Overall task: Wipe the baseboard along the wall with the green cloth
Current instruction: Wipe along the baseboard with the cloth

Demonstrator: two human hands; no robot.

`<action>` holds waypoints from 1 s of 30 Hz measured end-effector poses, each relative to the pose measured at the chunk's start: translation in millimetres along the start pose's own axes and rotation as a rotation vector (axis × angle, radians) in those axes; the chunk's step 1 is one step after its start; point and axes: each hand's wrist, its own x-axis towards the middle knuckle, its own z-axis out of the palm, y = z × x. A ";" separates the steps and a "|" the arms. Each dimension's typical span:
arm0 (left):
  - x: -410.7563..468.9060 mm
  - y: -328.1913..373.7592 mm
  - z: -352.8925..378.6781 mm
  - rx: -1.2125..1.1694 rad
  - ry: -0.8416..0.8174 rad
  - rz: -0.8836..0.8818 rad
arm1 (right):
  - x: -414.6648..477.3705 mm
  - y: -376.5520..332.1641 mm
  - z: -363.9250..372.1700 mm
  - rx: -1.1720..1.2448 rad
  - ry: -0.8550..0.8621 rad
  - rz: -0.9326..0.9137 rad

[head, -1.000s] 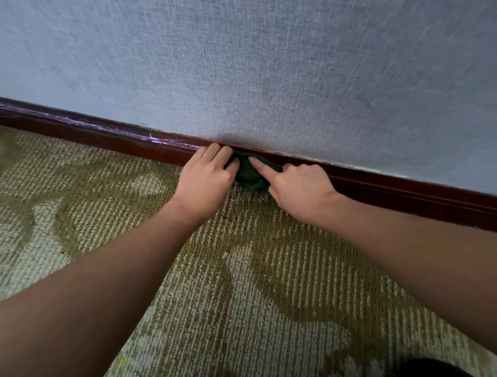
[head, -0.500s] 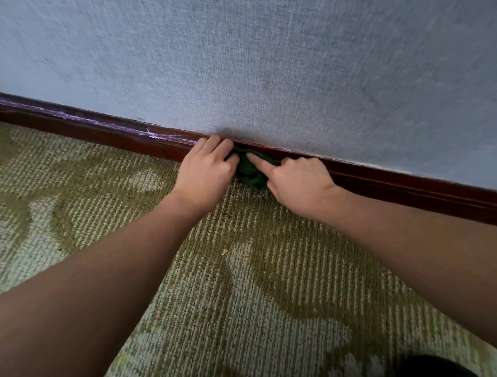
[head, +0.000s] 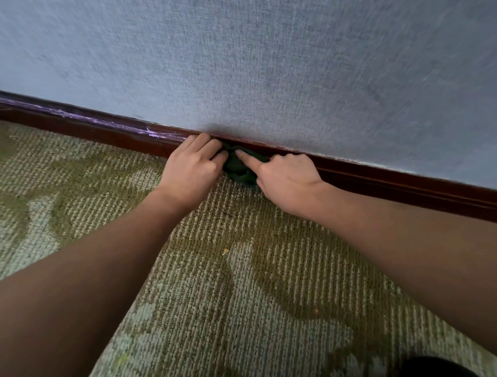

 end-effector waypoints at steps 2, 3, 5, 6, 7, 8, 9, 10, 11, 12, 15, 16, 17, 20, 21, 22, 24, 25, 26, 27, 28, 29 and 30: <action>-1.3 -3.1 1.2 -0.012 0.012 -0.009 | 3.1 -2.8 1.0 0.012 0.002 -0.006; -1.9 -4.8 2.1 -0.013 0.017 -0.015 | 4.8 -4.1 1.2 0.019 0.005 -0.010; -3.2 -7.9 3.6 -0.012 0.024 -0.024 | 7.7 -6.3 0.5 0.033 0.009 -0.013; -4.2 -10.0 4.2 -0.012 0.026 -0.028 | 9.8 -7.9 -0.2 0.038 0.006 -0.014; -5.4 -12.3 4.6 -0.015 0.021 -0.036 | 12.0 -9.7 -1.3 0.043 0.004 -0.014; -6.8 -14.8 4.5 -0.023 0.008 -0.049 | 14.6 -12.1 -2.5 0.047 0.003 -0.015; -7.9 -17.6 3.8 -0.031 -0.012 -0.067 | 17.8 -14.8 -4.1 0.052 0.007 -0.016; -8.7 -20.1 3.2 -0.035 -0.037 -0.085 | 21.3 -17.7 -6.0 0.058 0.012 -0.017; -8.8 -22.9 1.4 -0.030 -0.064 -0.100 | 25.1 -20.9 -8.0 0.064 0.017 -0.019; -8.6 -25.0 -0.1 -0.024 -0.090 -0.110 | 28.5 -24.1 -9.7 0.068 0.017 -0.021; -9.8 -27.9 -5.0 -0.001 -0.120 -0.189 | 34.5 -34.0 -14.7 0.080 0.004 -0.021; -11.4 -26.7 -6.6 -0.002 -0.119 -0.214 | 33.1 -35.7 -15.7 0.081 0.006 -0.018; -13.2 -24.4 -7.7 -0.008 -0.113 -0.225 | 29.9 -35.7 -16.2 0.076 0.011 -0.014; -16.1 -16.2 -10.6 -0.009 -0.066 -0.150 | 16.0 -26.0 -14.9 0.030 0.041 -0.018; -14.3 -13.8 -11.8 -0.005 -0.045 -0.110 | 11.5 -20.7 -13.9 0.015 0.050 -0.017; -11.2 -11.9 -11.6 -0.004 -0.022 -0.078 | 7.9 -15.5 -12.9 0.003 0.057 -0.011; -3.7 -7.1 -10.7 0.001 -0.013 -0.061 | 3.9 -8.0 -12.3 -0.007 0.065 0.009; -0.8 -5.0 -10.3 0.003 -0.021 -0.064 | 3.4 -6.4 -12.5 -0.009 0.065 0.016; 1.2 -3.8 -8.7 0.005 -0.026 -0.069 | 3.2 -5.9 -12.4 -0.012 0.065 0.019; 2.3 -3.2 -8.6 0.011 -0.039 -0.074 | 3.4 -5.9 -12.3 -0.016 0.066 0.017; 2.2 -3.9 -7.6 0.012 -0.045 -0.070 | 4.1 -6.0 -12.0 -0.021 0.067 0.012; 1.8 -5.0 -8.0 0.011 -0.053 -0.067 | 4.9 -5.9 -12.0 -0.026 0.067 0.007; 0.9 -6.7 -7.7 0.013 -0.059 -0.059 | 5.9 -6.1 -12.1 -0.037 0.067 0.001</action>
